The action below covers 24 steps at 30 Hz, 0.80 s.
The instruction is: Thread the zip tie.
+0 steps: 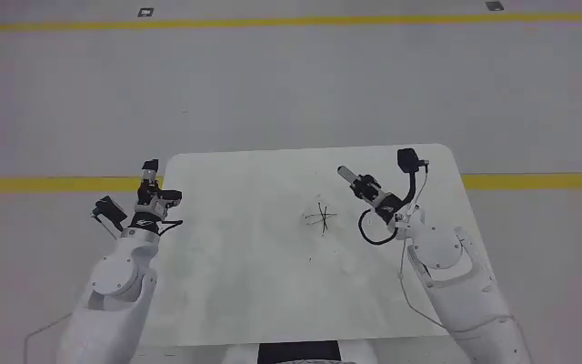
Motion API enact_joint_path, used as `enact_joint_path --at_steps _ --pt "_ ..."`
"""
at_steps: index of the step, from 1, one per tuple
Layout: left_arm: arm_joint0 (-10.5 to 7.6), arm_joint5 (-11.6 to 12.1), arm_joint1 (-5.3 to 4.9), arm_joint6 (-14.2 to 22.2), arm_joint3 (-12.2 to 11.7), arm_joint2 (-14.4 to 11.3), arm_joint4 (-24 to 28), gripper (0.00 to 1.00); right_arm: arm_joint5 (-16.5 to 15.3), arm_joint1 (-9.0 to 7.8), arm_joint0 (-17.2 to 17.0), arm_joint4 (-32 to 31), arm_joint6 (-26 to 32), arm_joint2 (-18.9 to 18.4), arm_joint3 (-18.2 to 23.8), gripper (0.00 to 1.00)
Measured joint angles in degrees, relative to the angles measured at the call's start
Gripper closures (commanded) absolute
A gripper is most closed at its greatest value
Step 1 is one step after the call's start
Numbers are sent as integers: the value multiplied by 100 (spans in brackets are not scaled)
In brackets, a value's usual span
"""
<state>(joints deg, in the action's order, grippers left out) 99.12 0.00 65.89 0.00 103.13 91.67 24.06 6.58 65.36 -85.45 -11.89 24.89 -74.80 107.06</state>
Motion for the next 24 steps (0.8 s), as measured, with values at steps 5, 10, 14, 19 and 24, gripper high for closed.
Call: enact_joint_path --at_steps 5,10,14,19,24 --pt "0 0 0 0 0 0 0 0 -69 -22 174 -216 224 114 34 0" --pt "0 0 0 0 0 0 0 0 122 -21 935 -925 1502 570 -139 0" --pt "0 0 0 0 0 0 0 0 385 31 1468 -1087 1968 925 -355 0" --pt "0 0 0 0 0 0 0 0 454 55 1636 -1049 2094 1051 -415 0" --pt "0 0 0 0 0 0 0 0 452 54 1632 -1050 2091 1048 -413 0"
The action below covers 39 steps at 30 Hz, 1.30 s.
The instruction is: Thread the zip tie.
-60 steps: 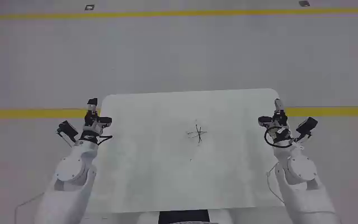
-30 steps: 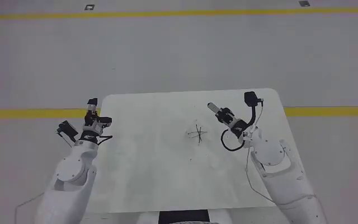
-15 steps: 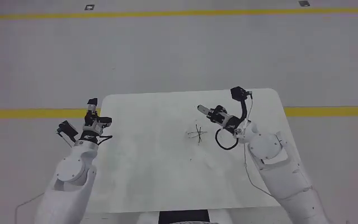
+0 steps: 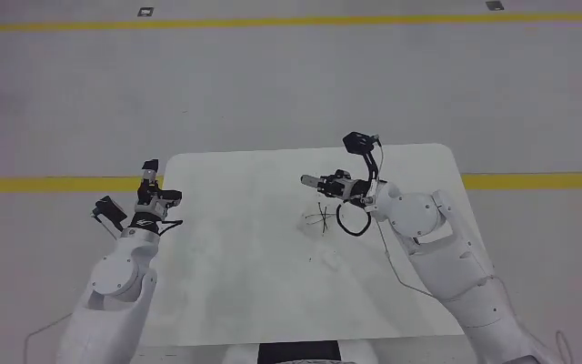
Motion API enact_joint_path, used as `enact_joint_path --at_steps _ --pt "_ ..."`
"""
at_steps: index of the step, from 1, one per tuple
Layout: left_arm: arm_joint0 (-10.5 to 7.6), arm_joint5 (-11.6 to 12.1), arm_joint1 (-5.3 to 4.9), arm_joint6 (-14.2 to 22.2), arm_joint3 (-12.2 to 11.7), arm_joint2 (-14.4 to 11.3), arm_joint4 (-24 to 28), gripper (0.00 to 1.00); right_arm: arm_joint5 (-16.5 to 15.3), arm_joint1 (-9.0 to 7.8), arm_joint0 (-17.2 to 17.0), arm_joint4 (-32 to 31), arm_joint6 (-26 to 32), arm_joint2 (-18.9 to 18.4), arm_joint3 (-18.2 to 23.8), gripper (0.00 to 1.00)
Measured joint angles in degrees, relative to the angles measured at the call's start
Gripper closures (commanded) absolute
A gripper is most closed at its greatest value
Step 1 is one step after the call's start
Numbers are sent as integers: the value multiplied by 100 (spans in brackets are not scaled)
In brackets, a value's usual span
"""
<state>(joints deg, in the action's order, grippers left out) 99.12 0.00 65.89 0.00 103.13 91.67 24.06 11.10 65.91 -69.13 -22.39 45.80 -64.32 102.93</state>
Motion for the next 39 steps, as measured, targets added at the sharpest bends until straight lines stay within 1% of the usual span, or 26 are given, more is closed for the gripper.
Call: enact_joint_path --at_steps 3,4,6,12,16,18,26,28,29,31,33,35,39 --pt "0 0 0 0 0 0 0 0 -10 0 10 -10 9 10 11 0" --pt "0 0 0 0 0 0 0 0 -54 3 57 -68 61 65 38 0" --pt "0 0 0 0 0 0 0 0 -105 24 284 -319 351 305 -24 0" --pt "0 0 0 0 0 0 0 0 221 129 998 -720 1002 893 -454 0" --pt "0 0 0 0 0 0 0 0 479 185 1277 -961 1475 1228 -710 0" --pt "0 0 0 0 0 0 0 0 491 191 1299 -965 1550 1266 -731 0" --pt "0 0 0 0 0 0 0 0 483 190 1293 -959 1539 1259 -726 0" --pt "0 0 0 0 0 0 0 0 511 196 1317 -1024 1514 1306 -784 0" --pt "0 0 0 0 0 0 0 0 549 208 1368 -1131 1532 1383 -868 0" --pt "0 0 0 0 0 0 0 0 711 267 1615 -1323 1847 1593 -1099 0" --pt "0 0 0 0 0 0 0 0 839 343 1923 -1295 2255 1759 -1345 0" --pt "0 0 0 0 0 0 0 0 846 398 2105 -1269 2386 1860 -1537 0" --pt "0 0 0 0 0 0 0 0 838 406 2125 -1261 2406 1874 -1563 0"
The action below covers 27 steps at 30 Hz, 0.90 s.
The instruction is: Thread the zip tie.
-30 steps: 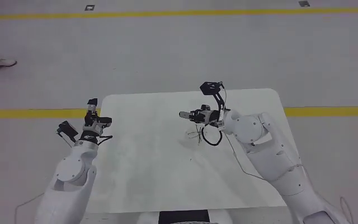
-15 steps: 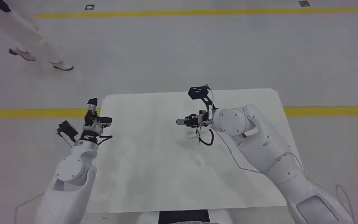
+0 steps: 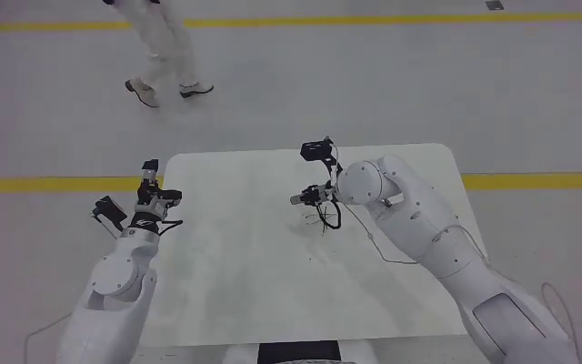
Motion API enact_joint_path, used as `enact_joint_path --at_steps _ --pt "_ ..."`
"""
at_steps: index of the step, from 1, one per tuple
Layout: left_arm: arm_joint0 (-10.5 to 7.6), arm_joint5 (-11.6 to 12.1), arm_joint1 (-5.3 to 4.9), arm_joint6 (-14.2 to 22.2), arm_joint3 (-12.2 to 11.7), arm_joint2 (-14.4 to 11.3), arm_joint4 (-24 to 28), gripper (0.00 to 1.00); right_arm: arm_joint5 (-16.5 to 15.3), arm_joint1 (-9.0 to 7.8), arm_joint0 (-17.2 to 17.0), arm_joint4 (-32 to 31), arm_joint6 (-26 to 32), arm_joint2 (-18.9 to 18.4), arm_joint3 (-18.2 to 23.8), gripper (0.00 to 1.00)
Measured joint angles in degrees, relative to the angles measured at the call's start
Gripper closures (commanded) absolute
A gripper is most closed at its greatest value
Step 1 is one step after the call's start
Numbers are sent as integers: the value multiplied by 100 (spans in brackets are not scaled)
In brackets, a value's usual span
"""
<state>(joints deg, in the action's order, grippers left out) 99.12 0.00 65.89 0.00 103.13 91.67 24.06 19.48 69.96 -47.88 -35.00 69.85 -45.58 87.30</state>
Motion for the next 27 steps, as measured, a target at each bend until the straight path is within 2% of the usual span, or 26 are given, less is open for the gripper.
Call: enact_joint_path --at_steps 9,11,15,19,21,27 --pt "0 0 0 0 0 0 0 0 -10 0 10 -14 11 12 -10 0" --pt "0 0 0 0 0 0 0 0 -27 33 142 -219 230 203 -79 0" --pt "0 0 0 0 0 0 0 0 1 231 612 -546 970 740 -515 0" --pt "0 0 0 0 0 0 0 0 1 463 918 -336 981 1185 -1161 0" --pt "0 0 0 0 0 0 0 0 0 527 1017 -229 978 1275 -1289 0" --pt "0 0 0 0 0 0 0 0 0 522 1013 -232 979 1266 -1277 0"
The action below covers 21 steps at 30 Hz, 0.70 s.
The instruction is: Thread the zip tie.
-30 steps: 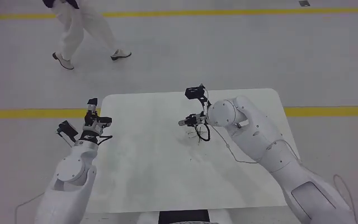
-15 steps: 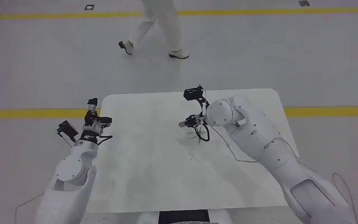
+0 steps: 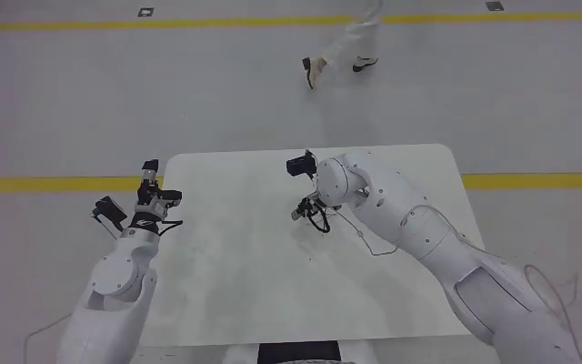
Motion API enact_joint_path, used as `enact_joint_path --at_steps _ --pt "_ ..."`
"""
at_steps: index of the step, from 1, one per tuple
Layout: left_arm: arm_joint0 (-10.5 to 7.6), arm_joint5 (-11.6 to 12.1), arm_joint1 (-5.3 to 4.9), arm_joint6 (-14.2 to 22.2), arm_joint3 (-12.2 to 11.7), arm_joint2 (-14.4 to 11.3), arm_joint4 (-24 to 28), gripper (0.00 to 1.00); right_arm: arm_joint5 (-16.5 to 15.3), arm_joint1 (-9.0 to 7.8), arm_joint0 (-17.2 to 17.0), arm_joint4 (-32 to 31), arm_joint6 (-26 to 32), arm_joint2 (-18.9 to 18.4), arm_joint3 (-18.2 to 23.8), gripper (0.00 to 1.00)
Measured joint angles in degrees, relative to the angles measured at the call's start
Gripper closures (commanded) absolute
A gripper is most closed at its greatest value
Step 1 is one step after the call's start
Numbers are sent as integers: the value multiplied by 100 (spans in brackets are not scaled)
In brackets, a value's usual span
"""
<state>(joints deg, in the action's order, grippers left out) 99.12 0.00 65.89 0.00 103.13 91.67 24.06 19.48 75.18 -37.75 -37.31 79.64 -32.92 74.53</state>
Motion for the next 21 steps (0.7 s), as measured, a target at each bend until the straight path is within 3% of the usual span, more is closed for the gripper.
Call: enact_joint_path --at_steps 4,10,21 --pt "0 0 0 0 0 0 0 0 -23 9 -20 -14 -3 31 -53 0" --pt "0 0 0 0 0 0 0 0 -48 165 105 269 0 226 -591 0" --pt "0 0 0 0 0 0 0 0 -121 205 64 285 -59 279 -757 0"
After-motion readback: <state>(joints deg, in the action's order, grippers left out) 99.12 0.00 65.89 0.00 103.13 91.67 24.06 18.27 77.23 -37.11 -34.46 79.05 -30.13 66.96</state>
